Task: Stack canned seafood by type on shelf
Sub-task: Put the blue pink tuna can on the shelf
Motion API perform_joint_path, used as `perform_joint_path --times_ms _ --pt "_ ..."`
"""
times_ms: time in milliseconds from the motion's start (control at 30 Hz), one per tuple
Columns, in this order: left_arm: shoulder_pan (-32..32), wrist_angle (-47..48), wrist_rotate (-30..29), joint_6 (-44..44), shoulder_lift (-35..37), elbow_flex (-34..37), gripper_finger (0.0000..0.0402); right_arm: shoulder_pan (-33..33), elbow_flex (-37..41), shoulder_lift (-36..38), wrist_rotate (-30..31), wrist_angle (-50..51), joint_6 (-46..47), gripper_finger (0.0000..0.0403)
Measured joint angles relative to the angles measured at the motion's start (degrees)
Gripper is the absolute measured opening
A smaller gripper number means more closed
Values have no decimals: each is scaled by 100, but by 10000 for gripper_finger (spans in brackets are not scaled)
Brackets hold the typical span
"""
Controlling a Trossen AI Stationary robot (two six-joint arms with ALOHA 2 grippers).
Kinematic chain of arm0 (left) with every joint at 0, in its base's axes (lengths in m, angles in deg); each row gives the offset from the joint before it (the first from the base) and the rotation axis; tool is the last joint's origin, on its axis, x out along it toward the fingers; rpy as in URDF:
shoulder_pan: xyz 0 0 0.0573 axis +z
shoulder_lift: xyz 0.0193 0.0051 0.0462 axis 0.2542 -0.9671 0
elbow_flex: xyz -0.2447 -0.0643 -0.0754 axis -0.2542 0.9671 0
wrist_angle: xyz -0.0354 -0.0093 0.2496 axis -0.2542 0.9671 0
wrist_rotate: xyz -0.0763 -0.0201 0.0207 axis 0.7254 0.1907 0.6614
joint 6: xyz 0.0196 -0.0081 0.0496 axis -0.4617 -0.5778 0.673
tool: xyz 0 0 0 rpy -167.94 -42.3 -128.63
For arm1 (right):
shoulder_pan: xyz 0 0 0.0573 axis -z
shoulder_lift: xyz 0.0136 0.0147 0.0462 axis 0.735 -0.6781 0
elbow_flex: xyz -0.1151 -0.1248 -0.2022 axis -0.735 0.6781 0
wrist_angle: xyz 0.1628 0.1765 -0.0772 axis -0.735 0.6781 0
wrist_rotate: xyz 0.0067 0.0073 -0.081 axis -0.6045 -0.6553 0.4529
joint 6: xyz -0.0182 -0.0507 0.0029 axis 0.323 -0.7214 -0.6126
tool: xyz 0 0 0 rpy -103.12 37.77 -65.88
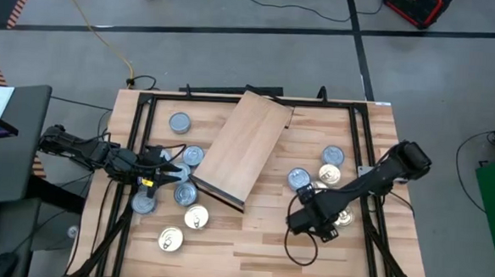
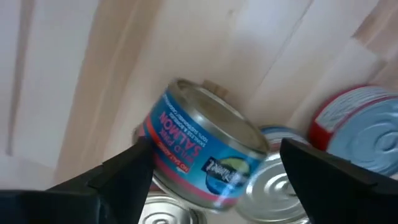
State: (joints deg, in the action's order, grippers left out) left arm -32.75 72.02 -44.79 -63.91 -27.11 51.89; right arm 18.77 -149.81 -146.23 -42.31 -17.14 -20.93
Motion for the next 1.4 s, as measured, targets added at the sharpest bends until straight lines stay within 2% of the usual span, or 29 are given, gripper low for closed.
perform_joint_path --times_ms 267,400,567,733,800,1000,1200,1400 --pt "0 -2 199 -14 0 0 149 -20 2 -22 0 181 89 364" --pt "0 2 330 -103 0 0 149 -19 -177 -19 0 572 623 357" --pt "0 15 319 -116 0 0 149 136 -756 -14 28 677 1991 344" --pt "0 17 316 -254 0 0 149 395 -1023 -10 -100 1523 5293 335" --pt "0 20 310 -251 0 0 149 496 -1021 -10 -383 1863 6123 334" --pt "0 20 135 -247 0 0 149 398 -1021 -10 -536 1896 6593 357" --pt "0 22 128 -178 0 0 149 305 -1021 -10 -435 1808 7014 392" --pt "0 24 70 -52 0 0 149 -10 -829 -6 -29 1749 8002 397"
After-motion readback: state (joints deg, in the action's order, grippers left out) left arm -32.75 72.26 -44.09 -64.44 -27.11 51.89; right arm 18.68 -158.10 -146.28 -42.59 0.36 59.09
